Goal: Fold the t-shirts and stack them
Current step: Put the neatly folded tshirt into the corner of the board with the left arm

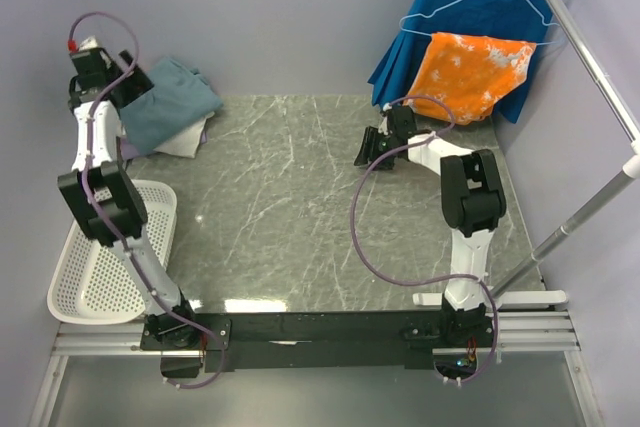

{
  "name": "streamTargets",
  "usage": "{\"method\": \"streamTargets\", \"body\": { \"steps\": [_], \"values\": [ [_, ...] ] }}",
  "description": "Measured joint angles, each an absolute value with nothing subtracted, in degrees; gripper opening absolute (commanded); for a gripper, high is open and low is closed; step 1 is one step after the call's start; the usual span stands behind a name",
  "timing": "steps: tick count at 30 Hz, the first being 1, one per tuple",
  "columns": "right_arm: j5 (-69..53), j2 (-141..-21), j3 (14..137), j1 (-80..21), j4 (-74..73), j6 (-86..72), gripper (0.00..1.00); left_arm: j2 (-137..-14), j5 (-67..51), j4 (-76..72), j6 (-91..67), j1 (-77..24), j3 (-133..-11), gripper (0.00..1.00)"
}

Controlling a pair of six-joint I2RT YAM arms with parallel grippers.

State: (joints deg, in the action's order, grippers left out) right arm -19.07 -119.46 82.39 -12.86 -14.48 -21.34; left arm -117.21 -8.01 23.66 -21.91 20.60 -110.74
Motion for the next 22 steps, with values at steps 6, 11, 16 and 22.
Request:
{"method": "streamTargets", "body": {
  "steps": [6,11,16,22],
  "values": [
    [-12.9,-108.3,72.6,-14.1,-13.7,-20.1,0.67,-98.0,-6.2,16.0,-21.8,5.5,-99.3,0.99],
    [-5.7,-94.6,66.9,-17.7,-10.6,-18.7,1.00,-87.4,-5.2,9.5,-22.0,-10.7,-84.8,0.99],
    [4.1,-82.6,58.9,-22.4,-6.5,-17.6,1.00,-81.2,0.0,5.9,-23.6,-20.2,-66.5,1.00],
    [15.7,-72.2,46.2,-24.0,-4.1,-17.7,1.00,-70.8,6.1,4.1,-26.1,-24.8,-49.1,1.00]
  ]
}}
